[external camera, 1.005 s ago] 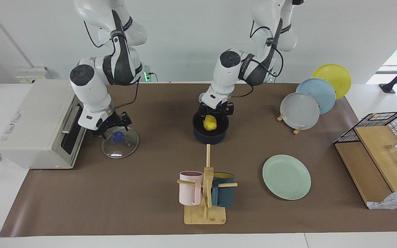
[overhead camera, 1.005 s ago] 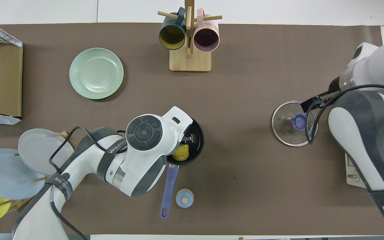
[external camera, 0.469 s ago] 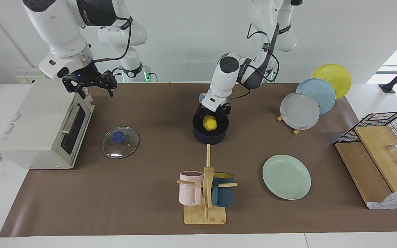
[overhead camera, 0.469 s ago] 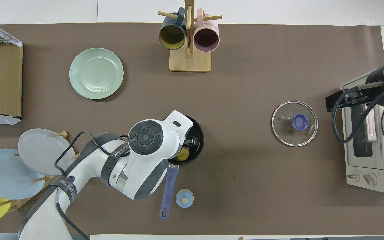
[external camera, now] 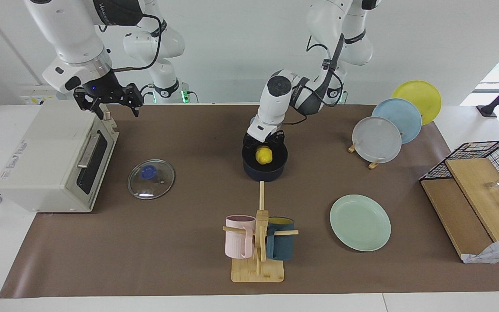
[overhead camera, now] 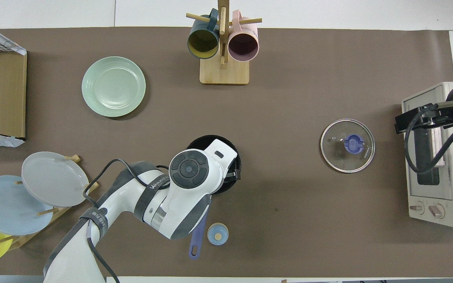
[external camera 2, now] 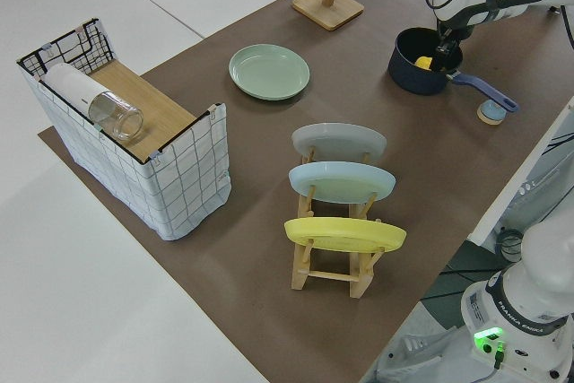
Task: Transfer potato from pot to plate
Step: 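Grasp the potato with the left gripper while the right gripper withdraws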
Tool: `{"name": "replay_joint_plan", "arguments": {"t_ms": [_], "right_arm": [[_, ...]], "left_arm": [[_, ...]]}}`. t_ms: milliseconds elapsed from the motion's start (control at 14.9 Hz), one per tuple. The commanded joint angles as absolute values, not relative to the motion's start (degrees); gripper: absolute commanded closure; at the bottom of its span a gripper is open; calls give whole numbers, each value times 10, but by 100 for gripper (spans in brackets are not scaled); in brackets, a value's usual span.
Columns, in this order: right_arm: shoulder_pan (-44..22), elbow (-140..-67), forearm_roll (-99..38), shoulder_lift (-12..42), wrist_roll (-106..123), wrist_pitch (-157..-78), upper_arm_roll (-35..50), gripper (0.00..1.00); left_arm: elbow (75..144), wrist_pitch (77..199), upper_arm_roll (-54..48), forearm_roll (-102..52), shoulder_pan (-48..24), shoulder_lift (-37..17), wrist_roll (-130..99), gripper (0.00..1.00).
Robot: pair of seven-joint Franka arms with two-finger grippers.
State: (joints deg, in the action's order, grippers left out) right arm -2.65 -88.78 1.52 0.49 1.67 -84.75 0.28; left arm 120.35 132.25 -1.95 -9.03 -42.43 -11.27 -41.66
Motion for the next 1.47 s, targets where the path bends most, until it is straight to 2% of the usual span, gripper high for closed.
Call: {"name": "replay_joint_plan", "arguments": {"t_ms": [0,67,134,201,402,469,670,737,938,1407], "right_arm": [[-27,-897,29,-9,11,-843,4,0],[-27,-903,29,-12,10,-843,4,0],[-27,-911,29,-16,10,-849,4,0],[-26,-911,29,-15,9,-853,4,0],[-21,-911,22,-12,7,-855,5,0],[-21,-909,20,-11,8,-866,5,0],[-11,-907,20,-10,9,-874,4,0],[-2,-910,20,-10,10,-875,4,0],[0,-911,19,-11,11,-864,4,0],[-6,-904,19,-7,14,-860,11,0]], "left_arm": [[1212,1333,-11,-104,-443,-119,-418,0],[1212,1333,-11,-104,-443,-119,-417,0],[1211,1333,-11,-104,-443,-119,-417,7],[1210,1333,-11,-104,-443,-120,-416,17],[1209,1330,-10,-104,-438,-120,-410,62],[1208,1330,-10,-103,-436,-120,-409,73],[1205,1324,-10,-103,-435,-120,-405,97],[1203,1323,-10,-103,-434,-120,-404,100],[1191,1298,-9,-103,-425,-115,-397,100],[1111,1181,-9,-104,-396,-83,-396,100]]}}
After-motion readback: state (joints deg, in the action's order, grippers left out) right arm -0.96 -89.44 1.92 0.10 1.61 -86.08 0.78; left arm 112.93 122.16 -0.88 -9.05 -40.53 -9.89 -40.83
